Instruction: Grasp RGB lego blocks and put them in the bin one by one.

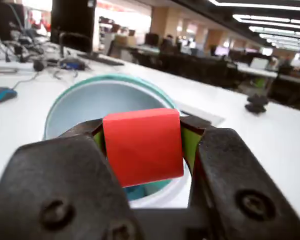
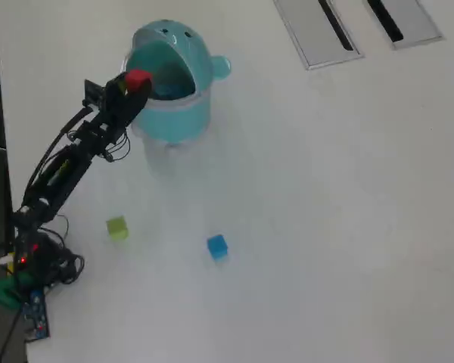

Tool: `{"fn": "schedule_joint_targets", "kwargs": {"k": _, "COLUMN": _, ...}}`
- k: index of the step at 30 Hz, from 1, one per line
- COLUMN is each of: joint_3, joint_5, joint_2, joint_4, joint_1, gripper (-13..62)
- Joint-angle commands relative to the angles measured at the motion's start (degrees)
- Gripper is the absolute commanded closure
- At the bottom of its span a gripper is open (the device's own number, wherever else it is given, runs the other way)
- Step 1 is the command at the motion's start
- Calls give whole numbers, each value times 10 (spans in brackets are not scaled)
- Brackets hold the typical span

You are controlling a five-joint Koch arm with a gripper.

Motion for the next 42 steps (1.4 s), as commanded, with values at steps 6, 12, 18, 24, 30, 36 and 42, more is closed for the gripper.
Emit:
{"fn": "schedule_joint_targets", "kwargs": {"k": 6, "joint_3": -193, "joint_5": -12, "joint_2": -84, "joint_4": -16, "joint_1": -43, "gripper": 487}}
{"fn": "schedule_joint_targets", "kwargs": {"k": 12, "joint_3": -299, "joint_5": -32, "joint_2": -182, "joint_4": 1, "joint_1": -88, "gripper": 486}}
{"fn": "schedule_joint_targets", "kwargs": {"k": 18, "joint_3": -483, "joint_5": -76, "joint_2": -328, "joint_4": 16, "joint_1": -92, "gripper": 434}}
{"fn": "schedule_joint_targets", "kwargs": {"k": 24, "joint_3": -584, "joint_5": -77, "joint_2": -400, "joint_4": 40, "joint_1": -91, "gripper": 416}}
{"fn": "schedule_joint_targets", "kwargs": {"k": 30, "joint_3": -680, "joint_5": -77, "joint_2": -471, "joint_4": 46, "joint_1": -86, "gripper": 387}}
{"fn": "schedule_joint_targets", "kwargs": {"k": 36, "joint_3": -680, "joint_5": -77, "joint_2": -476, "joint_4": 47, "joint_1": -81, "gripper": 349}}
{"fn": "schedule_joint_targets", "kwargs": {"k": 42, "joint_3": -687, "joint_5": -76, "joint_2": -469, "joint_4": 108, "joint_1": -68, "gripper": 301}}
